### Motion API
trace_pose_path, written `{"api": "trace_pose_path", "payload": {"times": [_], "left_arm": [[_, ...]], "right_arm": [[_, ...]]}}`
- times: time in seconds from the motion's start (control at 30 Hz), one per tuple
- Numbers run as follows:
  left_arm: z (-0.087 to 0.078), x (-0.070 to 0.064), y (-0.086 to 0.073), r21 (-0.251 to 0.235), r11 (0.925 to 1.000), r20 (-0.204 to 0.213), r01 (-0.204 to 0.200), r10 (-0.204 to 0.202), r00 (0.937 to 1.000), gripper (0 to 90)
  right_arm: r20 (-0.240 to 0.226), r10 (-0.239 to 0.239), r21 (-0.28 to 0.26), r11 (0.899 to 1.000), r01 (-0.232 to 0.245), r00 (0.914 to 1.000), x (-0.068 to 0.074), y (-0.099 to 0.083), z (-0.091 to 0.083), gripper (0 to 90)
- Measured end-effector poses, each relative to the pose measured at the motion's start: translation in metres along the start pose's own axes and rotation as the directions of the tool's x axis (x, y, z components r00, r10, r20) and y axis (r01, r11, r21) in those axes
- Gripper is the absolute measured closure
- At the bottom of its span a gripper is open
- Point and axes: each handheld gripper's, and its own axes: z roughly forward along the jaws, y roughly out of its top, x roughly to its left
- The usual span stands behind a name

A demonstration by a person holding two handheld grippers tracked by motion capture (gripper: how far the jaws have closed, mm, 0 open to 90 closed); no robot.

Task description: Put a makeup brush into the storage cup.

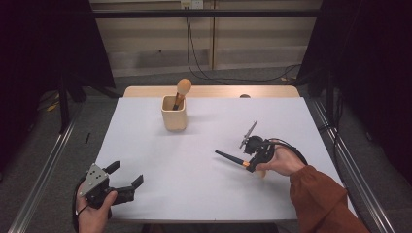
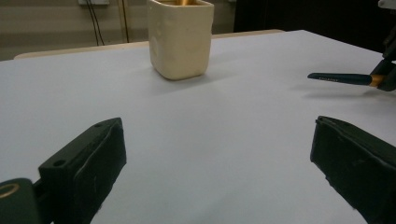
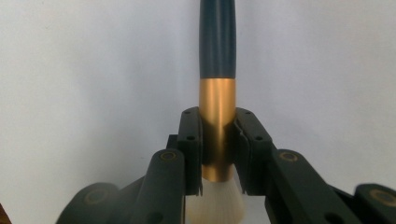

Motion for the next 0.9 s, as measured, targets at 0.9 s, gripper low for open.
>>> {"api": "trace_pose_path", "payload": {"times": [0.9], "left_arm": [[-0.002, 0.001, 0.0, -0.009, 0.9999, -0.011, 0.011, -0.011, 0.9999, 3.4]], "right_arm": [[-0.026, 0.169, -0.463, 0.871, -0.162, 0.9852, 0.004, -0.028, -0.015, 74.7]]}}
